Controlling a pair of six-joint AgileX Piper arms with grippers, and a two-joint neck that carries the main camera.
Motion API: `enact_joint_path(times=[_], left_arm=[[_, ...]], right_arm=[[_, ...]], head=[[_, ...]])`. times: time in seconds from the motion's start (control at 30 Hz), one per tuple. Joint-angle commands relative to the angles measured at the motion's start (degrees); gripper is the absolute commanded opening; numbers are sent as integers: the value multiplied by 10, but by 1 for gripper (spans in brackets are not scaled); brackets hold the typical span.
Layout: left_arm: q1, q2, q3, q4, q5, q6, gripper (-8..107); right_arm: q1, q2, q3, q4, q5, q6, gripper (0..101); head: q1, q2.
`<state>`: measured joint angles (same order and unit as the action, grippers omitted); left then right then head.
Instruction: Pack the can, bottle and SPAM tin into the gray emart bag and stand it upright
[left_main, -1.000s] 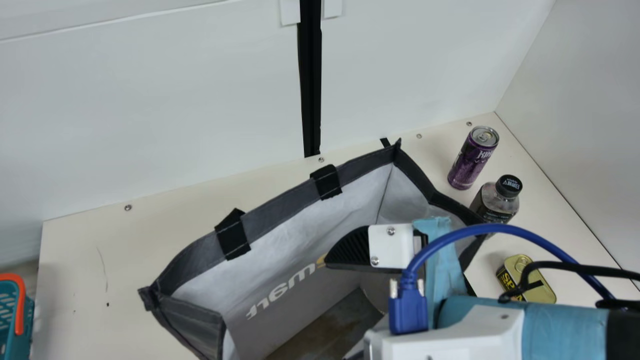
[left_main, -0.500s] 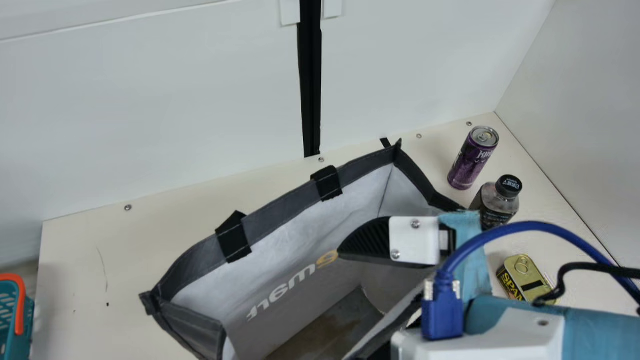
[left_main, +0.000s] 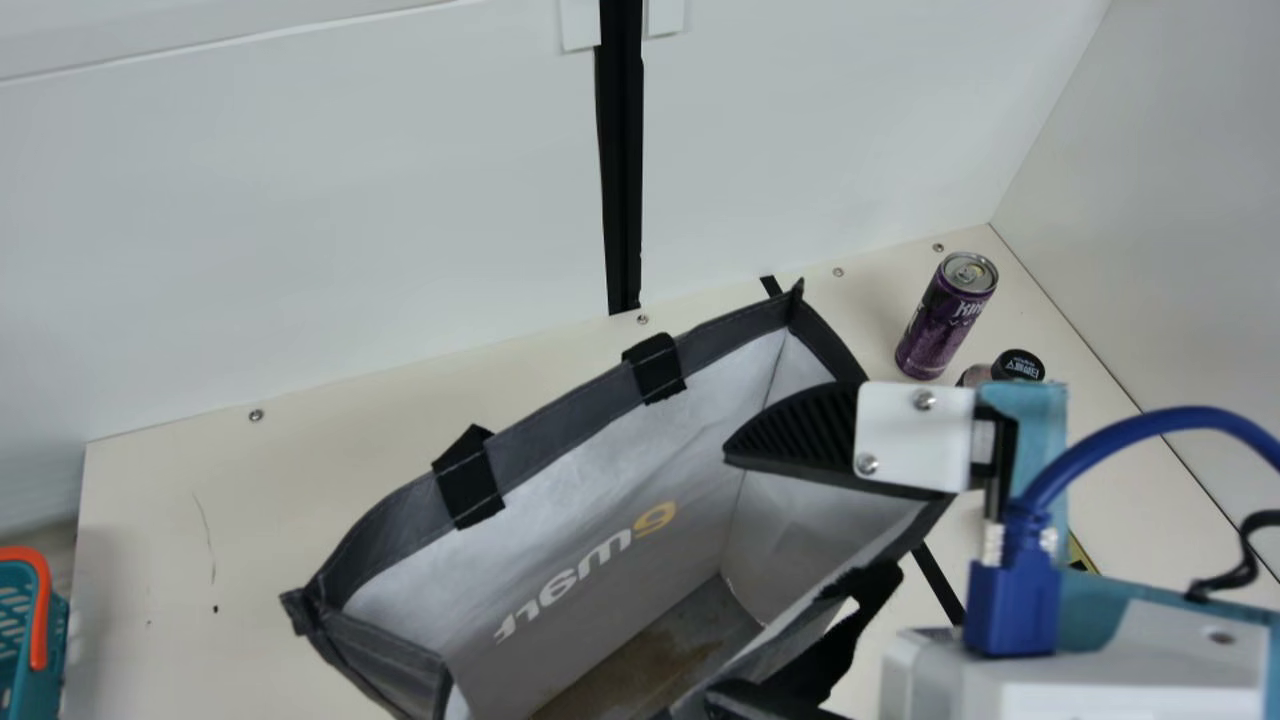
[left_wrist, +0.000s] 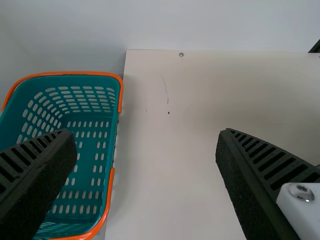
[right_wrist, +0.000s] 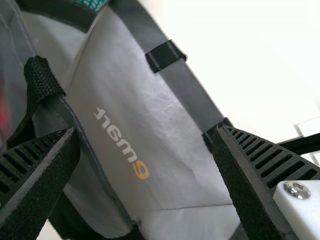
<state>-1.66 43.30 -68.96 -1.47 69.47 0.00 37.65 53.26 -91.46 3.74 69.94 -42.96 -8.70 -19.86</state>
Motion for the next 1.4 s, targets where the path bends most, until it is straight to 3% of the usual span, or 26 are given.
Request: enact_joint_path(times=[0.0, 0.63, 0.93, 1.37], left_arm=[[0, 0, 0, 0, 0, 0, 90], [0, 0, 0, 0, 0, 0, 90], [0, 0, 0, 0, 0, 0, 90], [0, 0, 0, 0, 0, 0, 90]], right_arm=[[1, 0, -8, -4, 0, 4, 95], [-45, 17, -83, -25, 0, 34, 95], [-108, 37, -107, -14, 0, 32, 95], [-237, 74, -135, 42, 0, 2, 95]], head=[[-13, -1], [-13, -1], [-13, -1], [-13, -1]])
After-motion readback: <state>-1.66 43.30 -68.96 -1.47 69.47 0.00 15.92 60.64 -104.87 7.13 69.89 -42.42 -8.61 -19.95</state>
